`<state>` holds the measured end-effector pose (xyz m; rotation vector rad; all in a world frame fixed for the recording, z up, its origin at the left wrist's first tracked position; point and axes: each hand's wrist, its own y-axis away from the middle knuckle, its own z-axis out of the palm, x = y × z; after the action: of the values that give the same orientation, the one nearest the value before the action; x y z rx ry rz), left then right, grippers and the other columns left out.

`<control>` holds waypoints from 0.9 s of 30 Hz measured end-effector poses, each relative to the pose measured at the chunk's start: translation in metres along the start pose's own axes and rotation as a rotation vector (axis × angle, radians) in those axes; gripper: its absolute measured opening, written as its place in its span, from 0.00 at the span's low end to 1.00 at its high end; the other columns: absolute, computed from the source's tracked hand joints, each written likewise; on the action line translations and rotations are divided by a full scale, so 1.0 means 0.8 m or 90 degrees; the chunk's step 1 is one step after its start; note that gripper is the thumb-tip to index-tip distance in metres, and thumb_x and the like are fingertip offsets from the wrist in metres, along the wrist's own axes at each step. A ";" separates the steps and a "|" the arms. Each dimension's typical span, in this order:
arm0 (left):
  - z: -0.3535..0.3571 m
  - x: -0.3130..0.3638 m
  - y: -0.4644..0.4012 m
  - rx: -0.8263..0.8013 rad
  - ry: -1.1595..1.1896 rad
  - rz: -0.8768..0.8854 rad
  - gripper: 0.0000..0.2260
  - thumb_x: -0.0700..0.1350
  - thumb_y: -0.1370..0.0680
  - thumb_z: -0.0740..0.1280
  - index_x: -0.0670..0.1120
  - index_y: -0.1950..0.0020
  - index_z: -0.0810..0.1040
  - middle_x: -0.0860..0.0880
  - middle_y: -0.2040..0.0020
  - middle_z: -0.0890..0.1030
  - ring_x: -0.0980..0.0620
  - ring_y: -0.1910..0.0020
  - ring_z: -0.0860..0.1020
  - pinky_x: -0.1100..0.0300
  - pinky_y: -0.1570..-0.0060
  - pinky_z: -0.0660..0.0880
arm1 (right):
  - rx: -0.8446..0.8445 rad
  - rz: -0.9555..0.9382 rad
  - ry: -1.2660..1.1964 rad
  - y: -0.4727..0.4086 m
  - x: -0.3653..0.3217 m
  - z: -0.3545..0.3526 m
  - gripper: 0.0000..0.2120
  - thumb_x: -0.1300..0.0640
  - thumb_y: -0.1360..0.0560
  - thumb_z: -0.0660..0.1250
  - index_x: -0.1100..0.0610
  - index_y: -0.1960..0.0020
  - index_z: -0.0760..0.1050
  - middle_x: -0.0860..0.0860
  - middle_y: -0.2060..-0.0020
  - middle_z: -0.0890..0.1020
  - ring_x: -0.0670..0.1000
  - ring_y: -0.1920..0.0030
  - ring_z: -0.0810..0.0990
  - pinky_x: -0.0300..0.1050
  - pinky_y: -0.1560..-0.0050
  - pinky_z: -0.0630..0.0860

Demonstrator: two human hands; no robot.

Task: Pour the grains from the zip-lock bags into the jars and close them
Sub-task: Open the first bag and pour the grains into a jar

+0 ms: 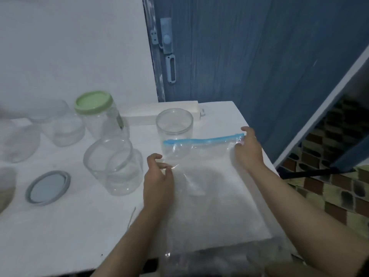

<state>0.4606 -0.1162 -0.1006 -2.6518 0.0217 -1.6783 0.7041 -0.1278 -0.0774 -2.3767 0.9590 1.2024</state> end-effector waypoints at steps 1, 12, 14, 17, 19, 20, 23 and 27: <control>0.001 0.002 0.001 0.017 -0.017 0.003 0.16 0.41 0.22 0.61 0.61 0.42 0.63 0.59 0.52 0.79 0.54 0.55 0.79 0.51 0.51 0.77 | -0.018 -0.028 0.060 -0.001 -0.004 0.000 0.27 0.63 0.23 0.59 0.49 0.26 0.62 0.53 0.39 0.73 0.59 0.37 0.72 0.51 0.40 0.68; 0.014 0.009 0.000 0.120 -0.048 0.246 0.25 0.46 0.23 0.64 0.55 0.28 0.59 0.50 0.28 0.60 0.50 0.27 0.63 0.56 0.28 0.64 | -0.176 -0.156 0.408 0.005 0.035 0.024 0.24 0.43 0.18 0.54 0.42 0.23 0.56 0.54 0.21 0.53 0.63 0.24 0.53 0.62 0.25 0.51; 0.016 0.033 -0.006 0.099 -0.008 0.247 0.27 0.50 0.22 0.64 0.57 0.26 0.58 0.49 0.24 0.54 0.60 0.25 0.56 0.72 0.30 0.56 | -0.158 -0.163 0.418 -0.003 0.039 0.021 0.24 0.46 0.18 0.54 0.43 0.23 0.56 0.54 0.21 0.53 0.66 0.26 0.56 0.62 0.26 0.53; 0.025 0.057 -0.027 0.072 0.008 0.239 0.26 0.56 0.21 0.66 0.64 0.26 0.59 0.55 0.22 0.47 0.55 0.23 0.54 0.69 0.31 0.56 | -0.152 -0.159 0.422 -0.013 0.040 0.014 0.25 0.51 0.17 0.54 0.43 0.22 0.54 0.55 0.21 0.52 0.67 0.26 0.56 0.62 0.25 0.53; 0.032 0.062 -0.044 0.065 0.000 0.239 0.25 0.57 0.23 0.68 0.65 0.28 0.63 0.56 0.22 0.46 0.51 0.22 0.55 0.59 0.28 0.61 | -0.158 -0.149 0.421 -0.014 0.039 0.013 0.25 0.51 0.17 0.53 0.43 0.21 0.52 0.55 0.20 0.51 0.68 0.24 0.53 0.62 0.24 0.51; 0.035 0.062 -0.051 0.065 -0.005 0.228 0.24 0.58 0.24 0.69 0.64 0.30 0.66 0.56 0.22 0.47 0.52 0.23 0.56 0.56 0.27 0.63 | -0.161 -0.148 0.418 -0.014 0.039 0.013 0.25 0.52 0.16 0.53 0.43 0.21 0.52 0.55 0.20 0.51 0.68 0.24 0.52 0.61 0.24 0.50; 0.036 0.059 -0.065 0.075 -0.034 0.199 0.20 0.58 0.24 0.70 0.59 0.34 0.72 0.55 0.21 0.51 0.51 0.24 0.60 0.52 0.29 0.67 | -0.164 -0.151 0.407 -0.013 0.040 0.013 0.25 0.51 0.16 0.52 0.42 0.21 0.52 0.54 0.20 0.51 0.68 0.23 0.50 0.61 0.24 0.49; 0.023 0.050 -0.076 0.136 -0.038 0.193 0.19 0.56 0.25 0.72 0.55 0.35 0.76 0.50 0.23 0.55 0.46 0.28 0.64 0.48 0.32 0.70 | -0.185 -0.162 0.412 -0.012 0.033 0.020 0.25 0.50 0.16 0.51 0.42 0.21 0.51 0.53 0.20 0.51 0.66 0.22 0.48 0.61 0.23 0.48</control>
<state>0.4948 -0.0559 -0.0712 -2.3975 0.2195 -1.4203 0.7123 -0.1239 -0.1081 -3.0927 0.6326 0.5002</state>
